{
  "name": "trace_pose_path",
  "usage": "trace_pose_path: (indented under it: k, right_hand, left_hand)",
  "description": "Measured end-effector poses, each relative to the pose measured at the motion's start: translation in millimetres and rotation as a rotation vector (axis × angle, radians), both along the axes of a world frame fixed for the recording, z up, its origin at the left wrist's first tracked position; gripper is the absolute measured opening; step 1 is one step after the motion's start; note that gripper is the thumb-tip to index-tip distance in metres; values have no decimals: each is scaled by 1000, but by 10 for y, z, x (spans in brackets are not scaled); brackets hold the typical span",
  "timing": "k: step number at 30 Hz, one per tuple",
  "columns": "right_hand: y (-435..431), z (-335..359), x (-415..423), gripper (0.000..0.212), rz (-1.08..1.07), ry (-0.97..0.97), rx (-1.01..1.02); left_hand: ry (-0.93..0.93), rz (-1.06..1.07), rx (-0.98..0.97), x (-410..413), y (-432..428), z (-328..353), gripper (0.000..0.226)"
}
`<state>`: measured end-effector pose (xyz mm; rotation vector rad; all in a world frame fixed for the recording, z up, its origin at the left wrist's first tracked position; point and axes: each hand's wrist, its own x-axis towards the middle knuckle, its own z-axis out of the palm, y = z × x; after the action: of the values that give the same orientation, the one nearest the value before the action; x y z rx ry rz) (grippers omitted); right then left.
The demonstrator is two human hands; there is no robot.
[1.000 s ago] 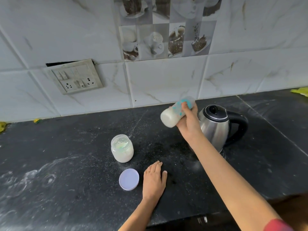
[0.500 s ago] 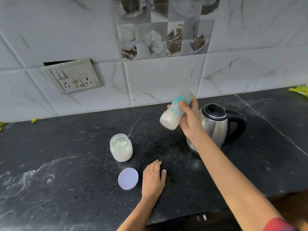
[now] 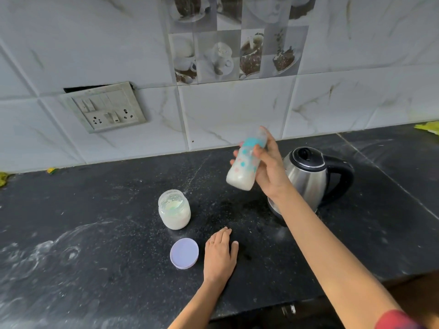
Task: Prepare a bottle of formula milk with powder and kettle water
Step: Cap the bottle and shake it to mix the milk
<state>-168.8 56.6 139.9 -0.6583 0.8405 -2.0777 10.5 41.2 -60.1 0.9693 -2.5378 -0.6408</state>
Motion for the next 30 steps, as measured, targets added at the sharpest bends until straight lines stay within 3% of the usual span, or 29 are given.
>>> trace_pose_path:
  k: [3, 7, 12, 16, 18, 22, 26, 30]
  right_hand:
    - [-22, 26, -64, 68, -112, -140, -6]
    - [64, -57, -20, 84, 177, 25, 21]
    - [-29, 20, -130, 106, -67, -113, -18]
    - [30, 9, -45, 83, 168, 85, 21]
    - [27, 55, -51, 70, 134, 135, 1]
    - [-45, 90, -98, 66, -73, -74, -6]
    - [26, 39, -20, 68, 215, 92, 10]
    - [-44, 139, -114, 57, -41, -129, -44]
  left_hand:
    - [-4, 0, 5, 2, 6, -1, 44]
    - [2, -1, 5, -2, 5, -1, 43]
    - [0, 11, -18, -11, 3, -16, 42]
    - [7, 7, -7, -5, 8, -1, 41]
    - [6, 9, -16, -8, 6, -3, 41]
    - [15, 12, -26, -10, 8, -2, 41]
    - [30, 14, -13, -10, 5, 3, 40]
    - [5, 11, -21, -12, 5, -2, 46]
